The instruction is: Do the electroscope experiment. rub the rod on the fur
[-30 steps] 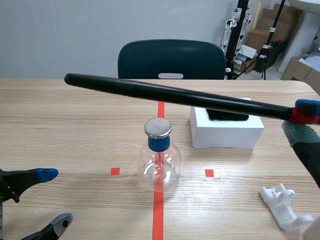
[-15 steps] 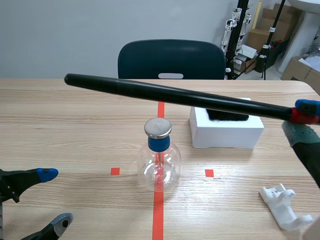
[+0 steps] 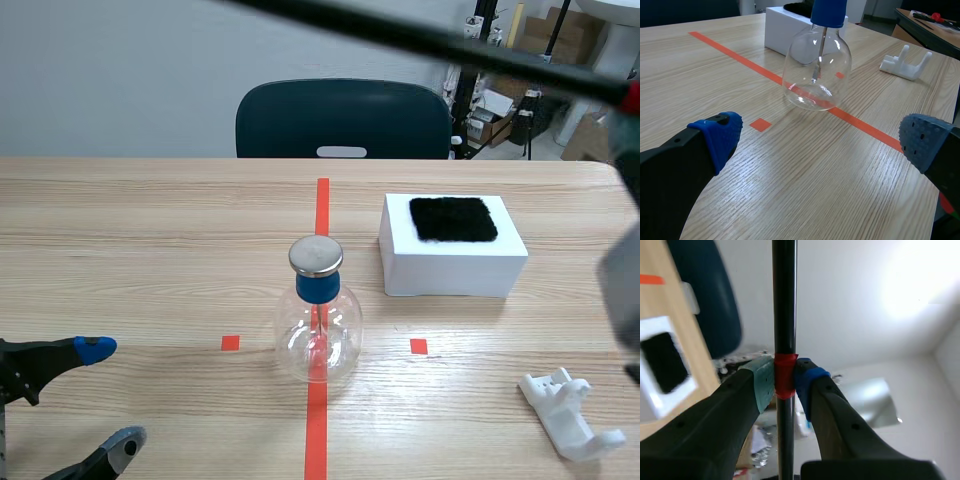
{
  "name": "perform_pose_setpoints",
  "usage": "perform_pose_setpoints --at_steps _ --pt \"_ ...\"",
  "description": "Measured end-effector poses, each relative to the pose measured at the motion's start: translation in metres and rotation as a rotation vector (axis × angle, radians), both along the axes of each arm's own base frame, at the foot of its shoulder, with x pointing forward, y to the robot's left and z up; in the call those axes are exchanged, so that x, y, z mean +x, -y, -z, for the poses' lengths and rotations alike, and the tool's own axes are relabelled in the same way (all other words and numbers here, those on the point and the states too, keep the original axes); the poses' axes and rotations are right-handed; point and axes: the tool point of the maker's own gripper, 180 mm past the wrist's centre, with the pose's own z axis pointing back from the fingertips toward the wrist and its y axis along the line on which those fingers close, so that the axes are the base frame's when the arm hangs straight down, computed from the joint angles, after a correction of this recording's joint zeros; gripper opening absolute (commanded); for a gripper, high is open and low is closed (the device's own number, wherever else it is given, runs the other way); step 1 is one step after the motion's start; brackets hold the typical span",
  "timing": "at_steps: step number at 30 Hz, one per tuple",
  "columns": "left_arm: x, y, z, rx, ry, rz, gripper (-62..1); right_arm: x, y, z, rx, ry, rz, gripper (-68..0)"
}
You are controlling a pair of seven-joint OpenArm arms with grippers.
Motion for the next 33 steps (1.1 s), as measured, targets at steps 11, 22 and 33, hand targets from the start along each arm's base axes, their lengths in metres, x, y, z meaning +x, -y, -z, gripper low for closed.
perform_pose_setpoints --at_steps 11,22,33 --pt "0.000 0.000 0.000 0.000 0.000 0.000 1.4 0.061 0.033 -0.041 -0.203 0.220 0.115 -67.5" --pt "0.000 0.000 0.000 0.000 0.000 0.000 1.4 0.117 0.087 0.020 -0.581 0.107 0.057 -67.4" --pt "0.000 0.000 0.000 0.000 0.000 0.000 1.4 0.160 0.124 0.074 -0.744 0.023 0.059 -67.4"
